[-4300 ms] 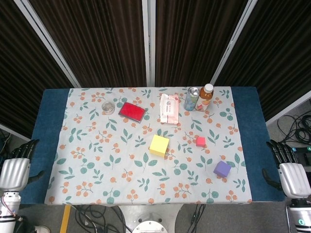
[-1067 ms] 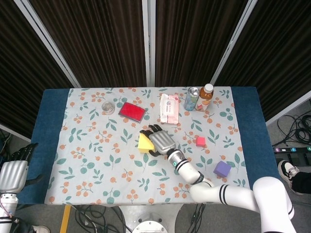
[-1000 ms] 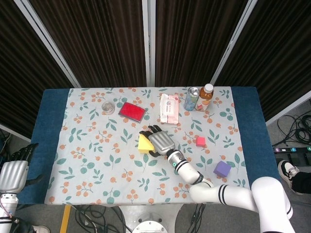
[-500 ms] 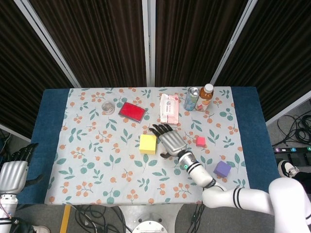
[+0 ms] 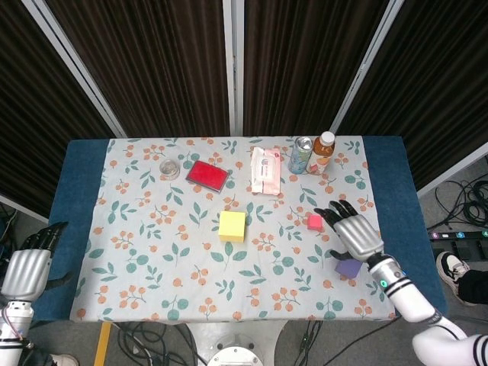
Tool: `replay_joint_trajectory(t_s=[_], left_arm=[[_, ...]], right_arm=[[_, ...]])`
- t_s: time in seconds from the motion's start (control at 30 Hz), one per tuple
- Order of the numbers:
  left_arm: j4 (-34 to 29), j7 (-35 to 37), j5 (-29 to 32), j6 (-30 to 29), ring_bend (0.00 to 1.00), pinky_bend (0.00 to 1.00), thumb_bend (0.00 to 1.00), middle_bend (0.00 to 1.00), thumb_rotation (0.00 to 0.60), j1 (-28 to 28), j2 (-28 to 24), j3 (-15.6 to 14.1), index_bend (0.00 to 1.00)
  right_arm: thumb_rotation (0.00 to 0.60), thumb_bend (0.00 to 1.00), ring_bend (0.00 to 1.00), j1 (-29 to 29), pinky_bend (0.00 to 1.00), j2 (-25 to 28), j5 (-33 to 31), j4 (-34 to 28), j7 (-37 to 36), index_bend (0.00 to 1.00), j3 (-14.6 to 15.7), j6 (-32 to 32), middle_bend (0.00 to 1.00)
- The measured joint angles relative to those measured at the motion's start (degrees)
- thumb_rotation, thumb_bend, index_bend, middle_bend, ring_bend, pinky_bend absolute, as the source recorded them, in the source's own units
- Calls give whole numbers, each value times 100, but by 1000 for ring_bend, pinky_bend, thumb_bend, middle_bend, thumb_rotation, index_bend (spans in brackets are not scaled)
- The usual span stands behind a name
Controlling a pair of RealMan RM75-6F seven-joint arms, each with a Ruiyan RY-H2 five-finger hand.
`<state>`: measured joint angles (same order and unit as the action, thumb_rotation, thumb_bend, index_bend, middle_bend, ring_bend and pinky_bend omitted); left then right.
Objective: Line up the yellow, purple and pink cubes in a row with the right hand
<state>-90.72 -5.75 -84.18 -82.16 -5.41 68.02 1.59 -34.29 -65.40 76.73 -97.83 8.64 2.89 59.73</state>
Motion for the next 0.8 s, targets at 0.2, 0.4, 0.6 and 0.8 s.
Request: replay_joint_trajectory(t_s=[0.2, 0.4, 0.6, 0.8], left_arm=[[-37, 23, -8, 68, 171, 232, 186, 223, 600, -58, -20, 8, 143], [-61, 76, -19, 100, 171, 232, 186, 223, 600, -85, -27, 3, 143], [-70, 142, -17, 100, 171, 232, 185, 223, 600, -69, -55, -28, 143], [-78, 206, -9, 106, 171, 232, 185, 223, 600, -59, -72, -46, 143]], right_arm=[[600, 122, 0, 445, 0, 191, 733, 333, -290, 141, 471, 273, 180], [600, 124, 0, 664, 0, 66, 1117, 987, -292, 159, 670, 322, 176], [600, 125, 0, 721, 0, -230, 1309, 1402, -75, 166, 671, 220, 174], [600, 148, 0, 720, 0, -410, 1385, 1649, 102, 191, 613, 87, 172]])
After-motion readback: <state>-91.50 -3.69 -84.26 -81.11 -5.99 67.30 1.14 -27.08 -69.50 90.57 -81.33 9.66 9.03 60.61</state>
